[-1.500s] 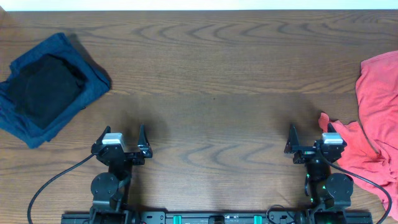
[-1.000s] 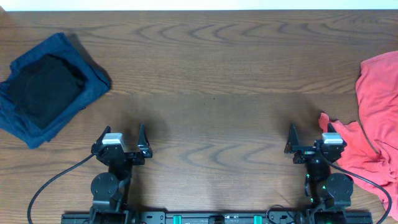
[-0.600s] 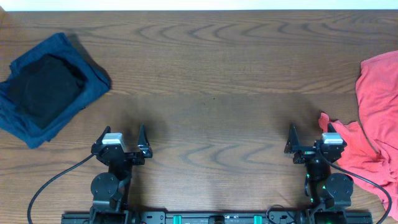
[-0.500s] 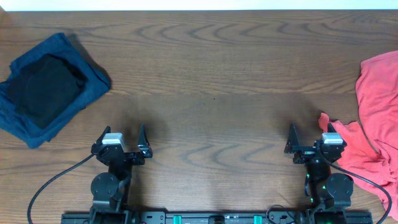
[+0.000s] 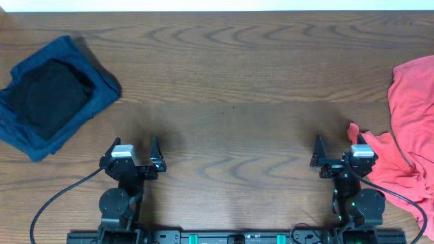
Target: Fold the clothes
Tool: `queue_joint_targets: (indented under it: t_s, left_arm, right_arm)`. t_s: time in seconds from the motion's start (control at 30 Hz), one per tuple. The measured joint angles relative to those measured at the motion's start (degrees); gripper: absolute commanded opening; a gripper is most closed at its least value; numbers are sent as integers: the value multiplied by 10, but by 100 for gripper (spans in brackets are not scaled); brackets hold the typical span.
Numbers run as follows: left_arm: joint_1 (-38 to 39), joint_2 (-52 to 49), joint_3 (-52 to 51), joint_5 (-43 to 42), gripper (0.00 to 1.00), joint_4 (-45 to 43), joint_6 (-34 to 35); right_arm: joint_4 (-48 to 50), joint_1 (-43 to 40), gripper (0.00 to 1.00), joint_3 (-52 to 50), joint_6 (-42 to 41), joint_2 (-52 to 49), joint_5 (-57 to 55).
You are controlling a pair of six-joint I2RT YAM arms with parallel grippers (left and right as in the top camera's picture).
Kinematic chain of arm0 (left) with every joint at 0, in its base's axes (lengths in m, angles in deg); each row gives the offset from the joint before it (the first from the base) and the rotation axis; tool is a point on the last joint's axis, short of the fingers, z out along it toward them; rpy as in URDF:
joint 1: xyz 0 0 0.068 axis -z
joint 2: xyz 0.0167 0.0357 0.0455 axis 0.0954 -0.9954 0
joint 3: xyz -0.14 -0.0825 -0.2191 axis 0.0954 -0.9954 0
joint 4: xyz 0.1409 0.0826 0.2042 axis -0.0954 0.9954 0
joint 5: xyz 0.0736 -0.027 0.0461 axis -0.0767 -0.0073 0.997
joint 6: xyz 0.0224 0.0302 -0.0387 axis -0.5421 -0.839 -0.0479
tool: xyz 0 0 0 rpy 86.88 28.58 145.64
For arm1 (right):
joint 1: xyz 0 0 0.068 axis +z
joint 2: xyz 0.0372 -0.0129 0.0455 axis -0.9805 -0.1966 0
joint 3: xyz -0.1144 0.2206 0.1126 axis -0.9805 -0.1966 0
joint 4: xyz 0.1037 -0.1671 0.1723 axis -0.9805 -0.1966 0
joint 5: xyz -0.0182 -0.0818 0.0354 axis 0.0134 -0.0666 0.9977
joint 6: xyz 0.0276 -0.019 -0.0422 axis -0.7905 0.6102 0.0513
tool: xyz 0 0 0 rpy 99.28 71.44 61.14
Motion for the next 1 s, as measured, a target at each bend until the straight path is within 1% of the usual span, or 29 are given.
queue_joint_targets:
  t_s: [1.0]
  left_arm:
    - [0, 0, 0, 0, 98, 0, 0]
  right_arm:
    - [0, 0, 99, 0, -7, 0, 6]
